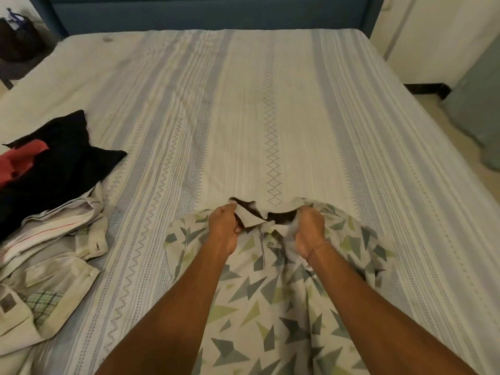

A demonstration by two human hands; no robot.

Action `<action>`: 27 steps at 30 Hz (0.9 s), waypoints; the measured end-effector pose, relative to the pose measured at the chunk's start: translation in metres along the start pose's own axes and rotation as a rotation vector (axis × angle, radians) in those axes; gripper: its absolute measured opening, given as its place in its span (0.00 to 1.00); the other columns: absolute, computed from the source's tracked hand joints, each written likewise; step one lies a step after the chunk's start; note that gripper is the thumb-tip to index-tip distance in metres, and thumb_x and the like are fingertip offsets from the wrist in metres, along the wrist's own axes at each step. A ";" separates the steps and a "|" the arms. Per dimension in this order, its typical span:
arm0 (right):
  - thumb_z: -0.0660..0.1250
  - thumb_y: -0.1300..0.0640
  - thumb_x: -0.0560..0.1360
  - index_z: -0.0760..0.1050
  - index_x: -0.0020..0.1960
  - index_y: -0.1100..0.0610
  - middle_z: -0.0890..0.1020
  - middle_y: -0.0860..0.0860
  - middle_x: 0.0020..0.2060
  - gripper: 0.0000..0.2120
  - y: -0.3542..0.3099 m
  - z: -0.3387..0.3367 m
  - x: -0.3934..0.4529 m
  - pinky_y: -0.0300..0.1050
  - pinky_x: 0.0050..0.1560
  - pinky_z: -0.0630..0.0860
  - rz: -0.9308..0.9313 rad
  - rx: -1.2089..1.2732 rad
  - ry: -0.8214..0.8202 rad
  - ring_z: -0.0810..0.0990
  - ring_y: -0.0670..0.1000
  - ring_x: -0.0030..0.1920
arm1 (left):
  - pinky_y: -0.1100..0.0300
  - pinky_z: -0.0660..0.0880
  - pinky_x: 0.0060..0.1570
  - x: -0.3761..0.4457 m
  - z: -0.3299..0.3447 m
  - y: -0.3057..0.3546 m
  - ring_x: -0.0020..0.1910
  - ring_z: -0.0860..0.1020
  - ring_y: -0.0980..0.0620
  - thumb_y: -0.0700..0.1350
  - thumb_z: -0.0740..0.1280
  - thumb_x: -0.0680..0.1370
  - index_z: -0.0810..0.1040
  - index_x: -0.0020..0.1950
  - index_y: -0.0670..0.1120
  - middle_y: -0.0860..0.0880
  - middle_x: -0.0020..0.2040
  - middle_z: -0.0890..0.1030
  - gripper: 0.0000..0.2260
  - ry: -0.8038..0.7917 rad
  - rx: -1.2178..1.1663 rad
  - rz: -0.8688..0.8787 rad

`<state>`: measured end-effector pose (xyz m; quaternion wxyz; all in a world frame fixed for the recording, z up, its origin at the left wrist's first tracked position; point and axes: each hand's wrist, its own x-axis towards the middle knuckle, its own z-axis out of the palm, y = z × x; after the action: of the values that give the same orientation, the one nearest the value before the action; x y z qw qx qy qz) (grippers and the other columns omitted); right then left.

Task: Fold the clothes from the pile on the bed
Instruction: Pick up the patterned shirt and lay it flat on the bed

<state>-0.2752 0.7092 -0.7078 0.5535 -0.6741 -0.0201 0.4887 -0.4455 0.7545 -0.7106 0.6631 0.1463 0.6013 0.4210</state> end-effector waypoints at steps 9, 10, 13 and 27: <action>0.67 0.41 0.77 0.74 0.37 0.56 0.78 0.50 0.35 0.20 0.021 -0.042 -0.033 0.46 0.42 0.72 -0.237 -0.361 0.083 0.75 0.49 0.37 | 0.54 0.77 0.40 -0.034 -0.021 -0.029 0.46 0.78 0.45 0.37 0.59 0.84 0.75 0.58 0.37 0.38 0.54 0.78 0.07 -0.024 -0.232 -0.144; 0.67 0.39 0.77 0.75 0.37 0.55 0.78 0.49 0.36 0.20 0.025 -0.046 -0.034 0.46 0.45 0.74 -0.180 -0.331 0.105 0.76 0.48 0.38 | 0.51 0.77 0.43 -0.040 -0.022 -0.032 0.47 0.78 0.44 0.37 0.58 0.84 0.75 0.57 0.37 0.37 0.54 0.79 0.08 -0.024 -0.259 -0.157; 0.69 0.38 0.75 0.77 0.46 0.55 0.80 0.52 0.46 0.19 0.030 -0.059 -0.040 0.52 0.58 0.78 -0.027 -0.296 0.130 0.79 0.55 0.48 | 0.46 0.79 0.55 -0.047 -0.032 -0.046 0.51 0.80 0.43 0.39 0.59 0.84 0.78 0.59 0.37 0.38 0.56 0.81 0.10 0.040 -0.144 -0.084; 0.63 0.48 0.82 0.81 0.46 0.60 0.83 0.56 0.40 0.17 0.046 -0.122 -0.070 0.35 0.40 0.76 -0.396 -0.476 -0.148 0.79 0.49 0.41 | 0.56 0.75 0.43 -0.083 -0.107 -0.078 0.43 0.77 0.46 0.48 0.67 0.82 0.78 0.46 0.44 0.42 0.42 0.80 0.09 0.095 0.529 0.397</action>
<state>-0.2518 0.5630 -0.7098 0.4617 -0.7302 -0.3051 0.4006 -0.5080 0.6129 -0.7344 0.4785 0.4081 0.6797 0.3775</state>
